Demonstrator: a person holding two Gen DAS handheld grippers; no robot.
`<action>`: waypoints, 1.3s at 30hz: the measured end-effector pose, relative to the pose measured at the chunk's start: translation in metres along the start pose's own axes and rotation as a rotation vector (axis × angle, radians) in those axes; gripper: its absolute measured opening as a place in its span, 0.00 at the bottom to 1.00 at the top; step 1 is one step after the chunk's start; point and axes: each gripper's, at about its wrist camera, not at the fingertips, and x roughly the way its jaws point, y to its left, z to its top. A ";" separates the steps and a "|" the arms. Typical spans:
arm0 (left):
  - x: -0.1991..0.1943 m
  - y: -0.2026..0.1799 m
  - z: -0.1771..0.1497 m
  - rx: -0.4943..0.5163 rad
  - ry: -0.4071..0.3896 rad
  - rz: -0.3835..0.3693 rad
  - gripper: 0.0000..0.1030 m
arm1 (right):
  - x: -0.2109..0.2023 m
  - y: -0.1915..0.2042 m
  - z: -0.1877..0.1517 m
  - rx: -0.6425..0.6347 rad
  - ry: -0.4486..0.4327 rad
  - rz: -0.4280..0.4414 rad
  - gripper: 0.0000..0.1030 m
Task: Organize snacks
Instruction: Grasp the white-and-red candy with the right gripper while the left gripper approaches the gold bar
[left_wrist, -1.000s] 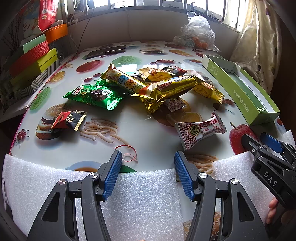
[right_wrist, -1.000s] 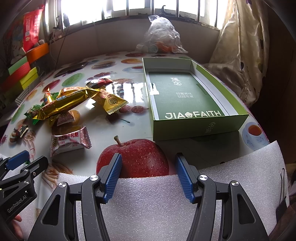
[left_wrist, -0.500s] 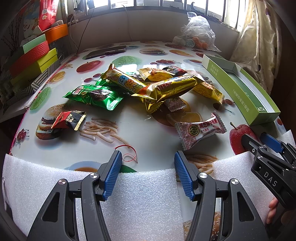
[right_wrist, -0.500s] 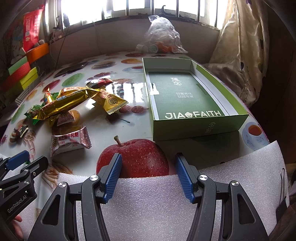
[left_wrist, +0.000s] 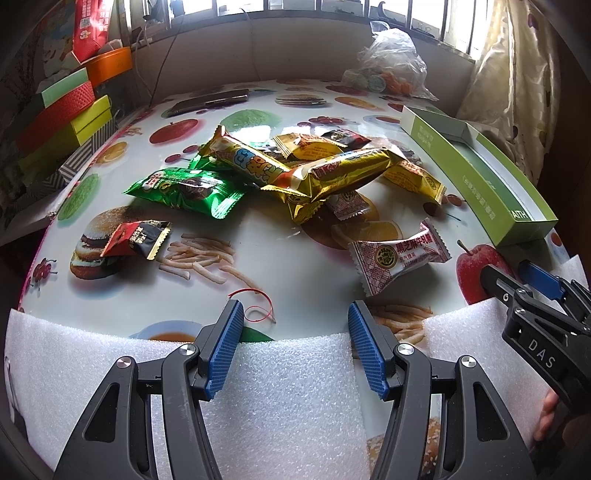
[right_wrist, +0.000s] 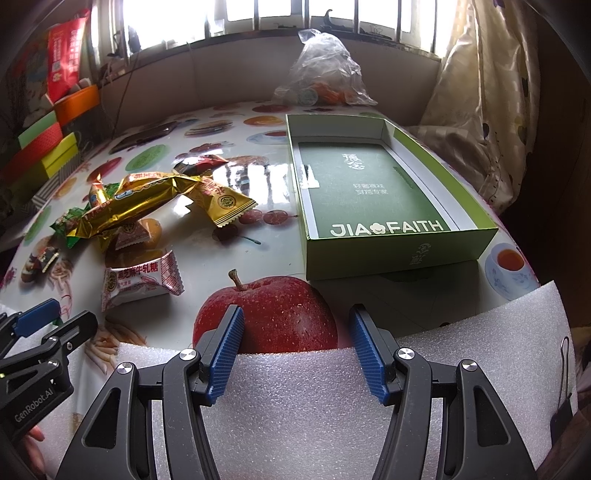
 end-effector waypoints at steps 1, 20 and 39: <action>0.000 0.001 0.000 0.002 0.003 -0.005 0.58 | -0.001 0.000 0.001 -0.008 0.004 0.005 0.57; -0.031 0.035 0.026 0.007 -0.065 -0.061 0.58 | -0.012 0.064 0.034 -0.496 -0.019 0.354 0.57; -0.030 0.044 0.053 0.013 -0.067 -0.068 0.58 | 0.024 0.097 0.043 -0.729 0.122 0.424 0.55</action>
